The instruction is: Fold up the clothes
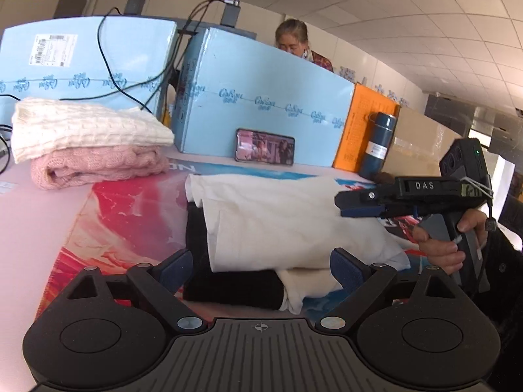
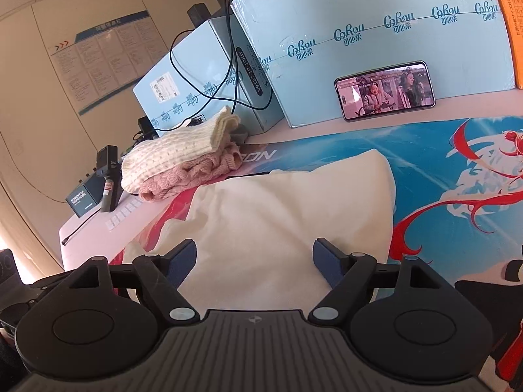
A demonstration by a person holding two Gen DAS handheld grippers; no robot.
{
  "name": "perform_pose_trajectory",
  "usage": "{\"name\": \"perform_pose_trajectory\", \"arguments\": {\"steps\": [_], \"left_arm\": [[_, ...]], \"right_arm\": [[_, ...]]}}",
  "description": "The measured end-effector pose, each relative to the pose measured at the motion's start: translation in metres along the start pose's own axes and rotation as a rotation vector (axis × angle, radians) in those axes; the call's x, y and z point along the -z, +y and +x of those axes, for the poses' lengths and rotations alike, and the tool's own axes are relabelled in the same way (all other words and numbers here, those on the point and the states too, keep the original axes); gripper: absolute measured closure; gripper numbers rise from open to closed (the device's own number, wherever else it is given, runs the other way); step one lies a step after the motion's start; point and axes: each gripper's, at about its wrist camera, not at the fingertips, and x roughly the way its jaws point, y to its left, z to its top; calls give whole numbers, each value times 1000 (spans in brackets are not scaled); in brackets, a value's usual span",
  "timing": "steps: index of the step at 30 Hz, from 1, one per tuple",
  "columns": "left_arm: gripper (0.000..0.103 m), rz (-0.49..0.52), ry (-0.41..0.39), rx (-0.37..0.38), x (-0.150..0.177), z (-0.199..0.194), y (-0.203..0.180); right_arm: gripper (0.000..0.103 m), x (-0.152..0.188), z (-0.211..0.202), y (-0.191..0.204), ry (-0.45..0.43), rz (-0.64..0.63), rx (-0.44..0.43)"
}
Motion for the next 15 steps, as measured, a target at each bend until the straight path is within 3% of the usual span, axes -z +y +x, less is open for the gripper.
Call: {"name": "perform_pose_trajectory", "arguments": {"steps": [2,5,11,15], "left_arm": [[8,-3,-67,-82,-8,5,-10],[3,9,-85,-176,-16,23,-29],[3,175,79,-427,-4,57,-50],[2,90,94,-539,6,44,-28]], "right_arm": [[23,1,-1,-3,-14,27,-16],[23,2,-2,-4,-24,43,-22],[23,3,-3,-6,-33,57,-26],[22,3,-4,-9,-35,74,-39]]}}
